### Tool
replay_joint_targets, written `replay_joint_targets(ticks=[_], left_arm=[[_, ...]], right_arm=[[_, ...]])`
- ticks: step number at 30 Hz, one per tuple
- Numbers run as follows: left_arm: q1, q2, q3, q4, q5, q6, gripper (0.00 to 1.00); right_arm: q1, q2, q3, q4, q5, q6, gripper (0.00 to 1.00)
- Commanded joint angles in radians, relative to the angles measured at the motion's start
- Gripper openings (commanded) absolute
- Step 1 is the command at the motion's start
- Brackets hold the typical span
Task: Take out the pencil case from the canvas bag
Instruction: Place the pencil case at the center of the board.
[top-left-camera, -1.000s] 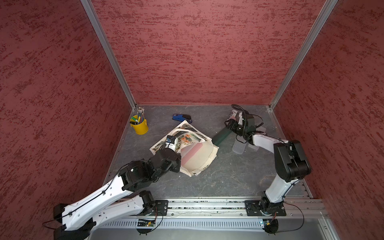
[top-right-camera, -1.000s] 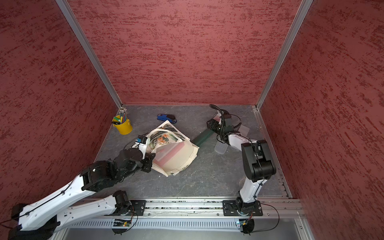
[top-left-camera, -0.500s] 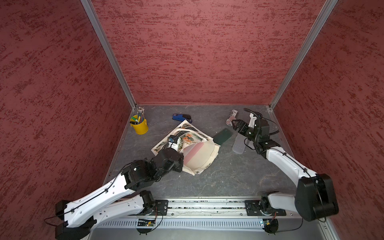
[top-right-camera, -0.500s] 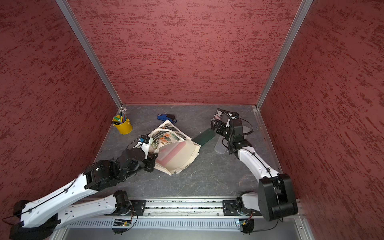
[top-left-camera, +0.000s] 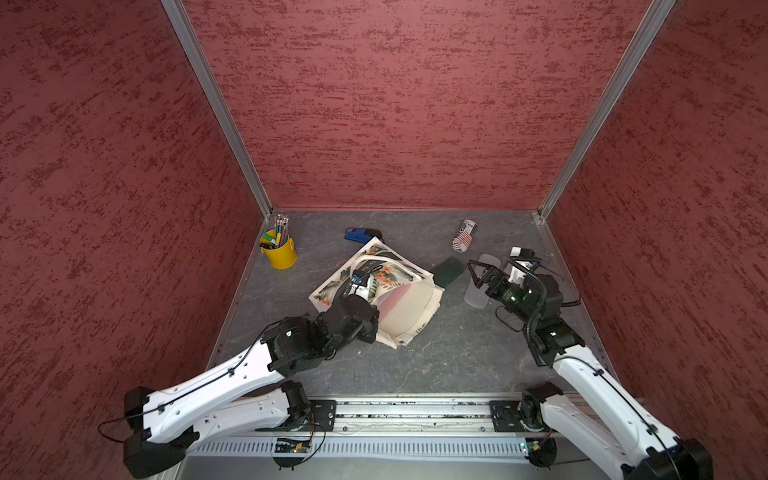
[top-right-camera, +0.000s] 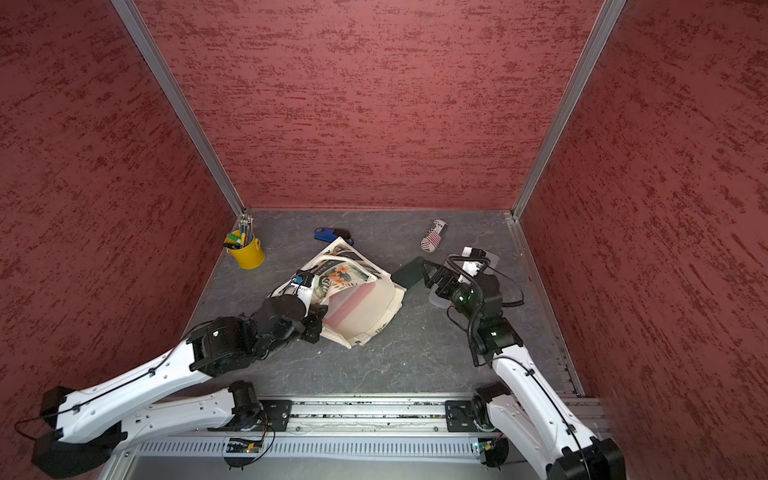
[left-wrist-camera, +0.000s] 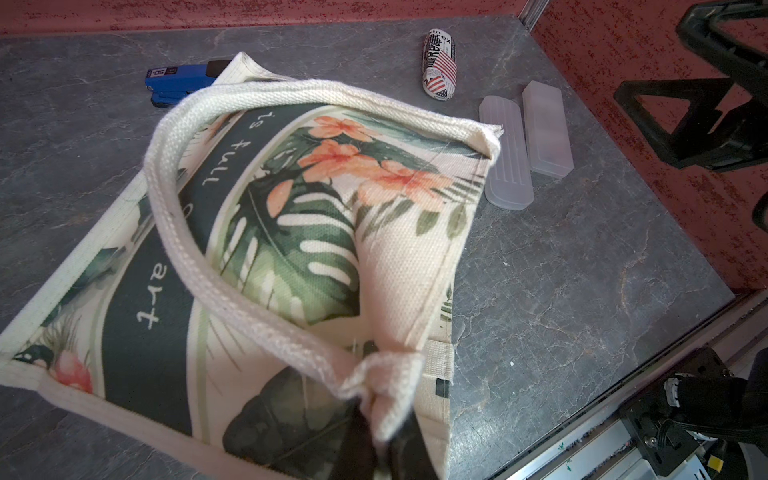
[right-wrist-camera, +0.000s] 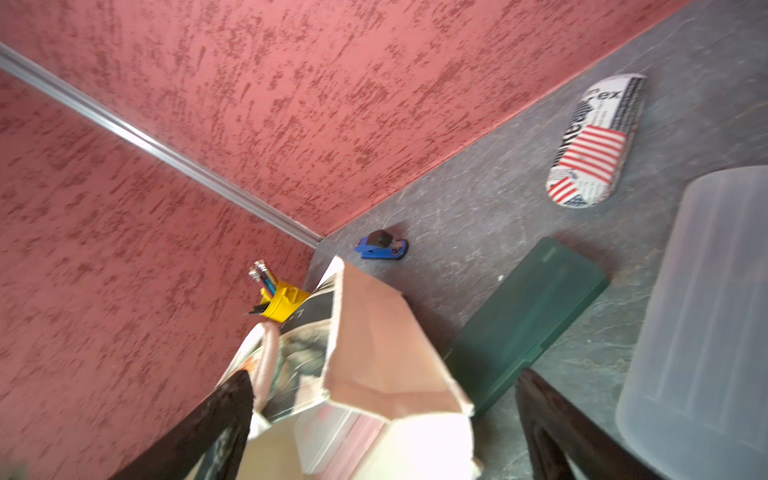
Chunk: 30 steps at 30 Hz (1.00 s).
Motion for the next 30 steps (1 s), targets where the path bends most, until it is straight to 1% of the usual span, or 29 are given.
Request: replay_joint_targets(ticks=[1, 5, 10, 14, 18, 21, 26, 30], left_arm=[[-0.010, 0.015, 0.026, 0.085, -0.003, -0.004, 0.00], [-0.018, 0.035, 0.035, 0.103, -0.011, -0.010, 0.00], [-0.026, 0.069, 0.073, 0.100, -0.016, -0.012, 0.00], [-0.035, 0.096, 0.101, 0.102, -0.026, -0.012, 0.00], [-0.039, 0.117, 0.113, 0.116, -0.028, -0.014, 0.00], [-0.043, 0.132, 0.119, 0.123, -0.035, -0.014, 0.00], [-0.044, 0.152, 0.114, 0.147, -0.034, -0.007, 0.00], [-0.045, 0.172, 0.104, 0.173, -0.019, -0.004, 0.00]], right_arm=[[0.031, -0.052, -0.004, -0.008, -0.028, 0.026, 0.99], [0.063, -0.104, -0.031, 0.000, -0.033, 0.044, 0.99], [0.112, -0.132, -0.060, 0.031, -0.062, 0.048, 0.99], [0.173, -0.159, -0.076, 0.084, -0.071, 0.076, 0.99], [0.229, -0.188, -0.055, 0.066, -0.057, 0.063, 0.99], [0.275, -0.207, -0.065, 0.068, -0.040, 0.058, 0.99], [0.361, -0.200, -0.102, 0.070, 0.002, 0.043, 0.99], [0.452, -0.181, -0.144, 0.114, 0.084, 0.042, 0.99]])
